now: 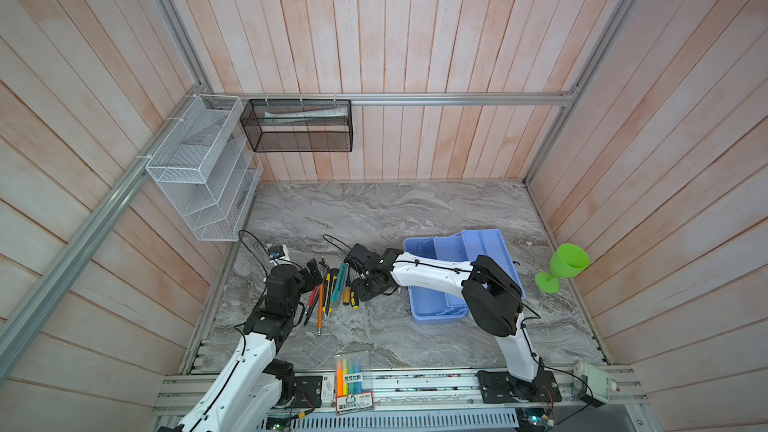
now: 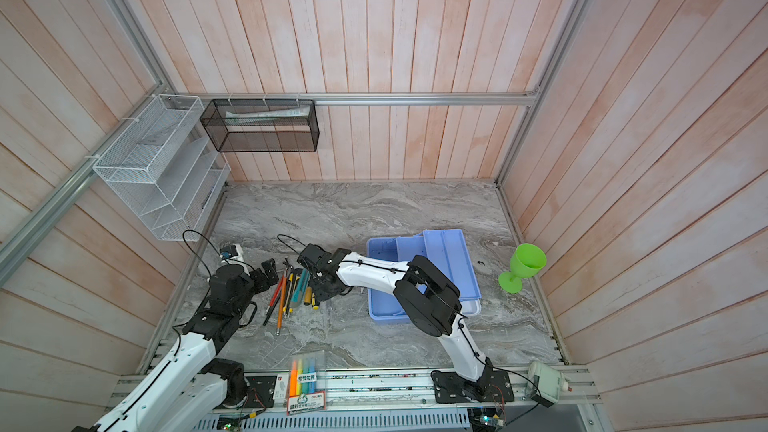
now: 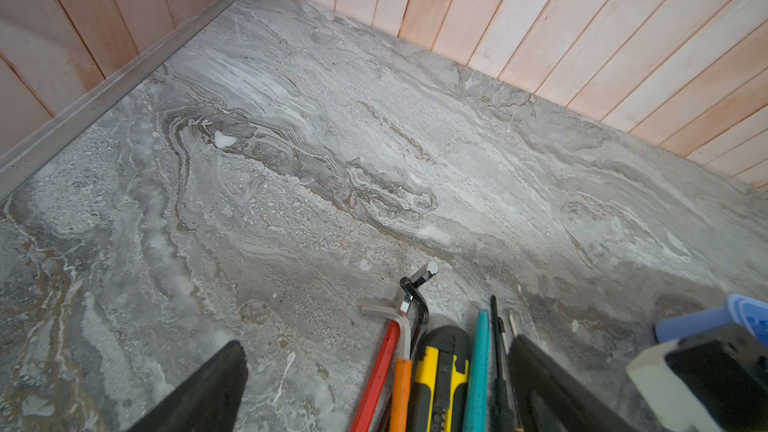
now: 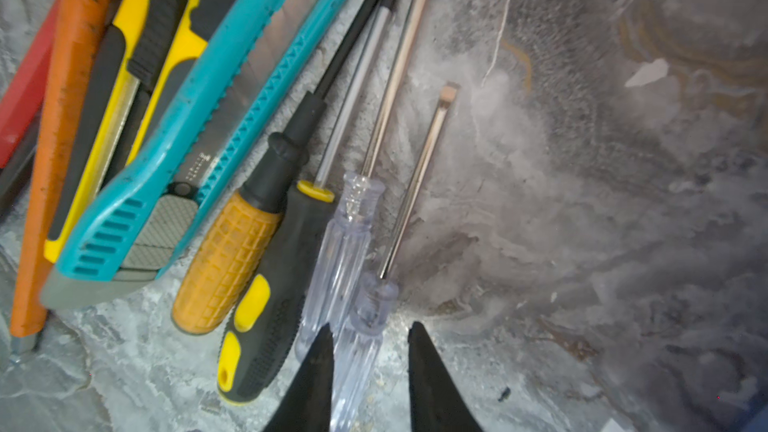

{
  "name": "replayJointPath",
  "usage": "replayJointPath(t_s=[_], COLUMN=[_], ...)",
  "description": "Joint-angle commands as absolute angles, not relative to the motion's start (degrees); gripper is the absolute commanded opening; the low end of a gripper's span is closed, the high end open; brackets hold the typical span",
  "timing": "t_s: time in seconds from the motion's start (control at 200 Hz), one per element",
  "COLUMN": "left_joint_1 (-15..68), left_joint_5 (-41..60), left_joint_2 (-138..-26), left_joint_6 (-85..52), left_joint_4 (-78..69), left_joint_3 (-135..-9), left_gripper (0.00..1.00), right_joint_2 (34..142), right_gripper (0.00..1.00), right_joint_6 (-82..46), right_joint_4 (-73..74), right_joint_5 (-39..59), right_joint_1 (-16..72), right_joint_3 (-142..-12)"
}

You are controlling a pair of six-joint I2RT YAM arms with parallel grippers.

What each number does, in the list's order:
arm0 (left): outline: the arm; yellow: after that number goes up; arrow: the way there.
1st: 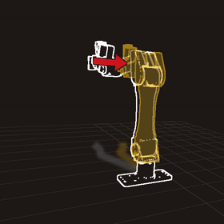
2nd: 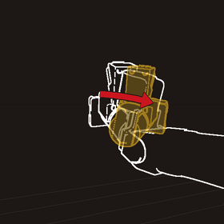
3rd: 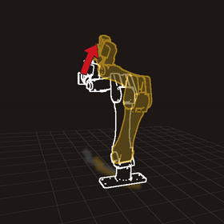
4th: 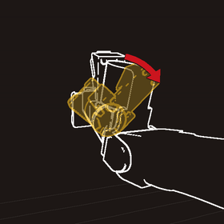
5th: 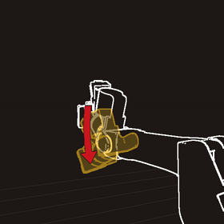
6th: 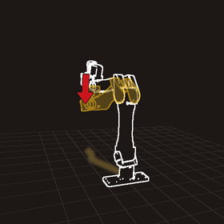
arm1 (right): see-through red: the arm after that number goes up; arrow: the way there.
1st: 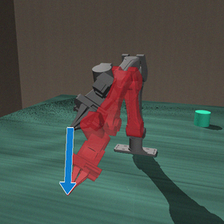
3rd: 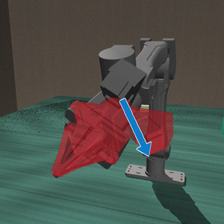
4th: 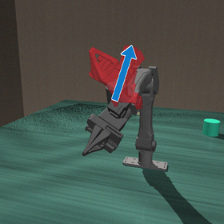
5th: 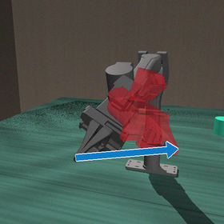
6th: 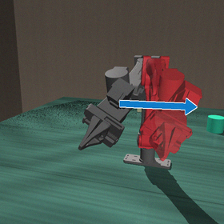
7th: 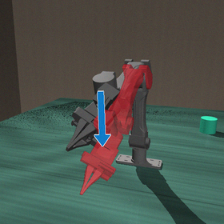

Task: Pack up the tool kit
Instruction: 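Grasp the clear-handled screwdriver with the right gripper, then carry the screwdriver over the blue tray and drop it in with the right gripper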

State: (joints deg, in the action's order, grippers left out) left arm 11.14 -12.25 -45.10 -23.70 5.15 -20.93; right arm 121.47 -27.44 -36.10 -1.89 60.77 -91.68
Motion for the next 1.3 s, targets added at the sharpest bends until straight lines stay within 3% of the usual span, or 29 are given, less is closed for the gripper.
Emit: replayJointPath(t_s=[0.0,0.41,0.73,1.04,1.296], left_joint_1=[10.8,10.7,10.7,10.6,10.5], left_joint_5=[-11.6,-11.4,-11.4,-11.6,-11.4], left_joint_2=[-44.8,-44.9,-44.9,-44.9,-44.8], left_joint_6=[-23.1,-23.0,-23.0,-23.2,-23.2], left_joint_4=[4.5,4.4,4.4,4.5,4.5], left_joint_3=[-20.5,-20.5,-20.5,-20.6,-20.5], left_gripper=[1.00,1.00,1.00,1.00,1.00], right_joint_2=[123.0,124.8,124.3,116.2,108.8], right_gripper=[0.29,0.27,0.26,0.02,0.00], right_joint_6=[-28.2,-28.4,-29.1,-27.9,-26.6], right_joint_4=[-38.6,-43.9,-39.9,-34.5,-33.3], right_joint_5=[-3.4,-9.8,-6.1,-5.9,-5.9], right_joint_1=[61.2,61.7,61.8,59.3,56.5], right_joint_3=[-93.2,-93.8,-91.4,-85.3,-83.7])
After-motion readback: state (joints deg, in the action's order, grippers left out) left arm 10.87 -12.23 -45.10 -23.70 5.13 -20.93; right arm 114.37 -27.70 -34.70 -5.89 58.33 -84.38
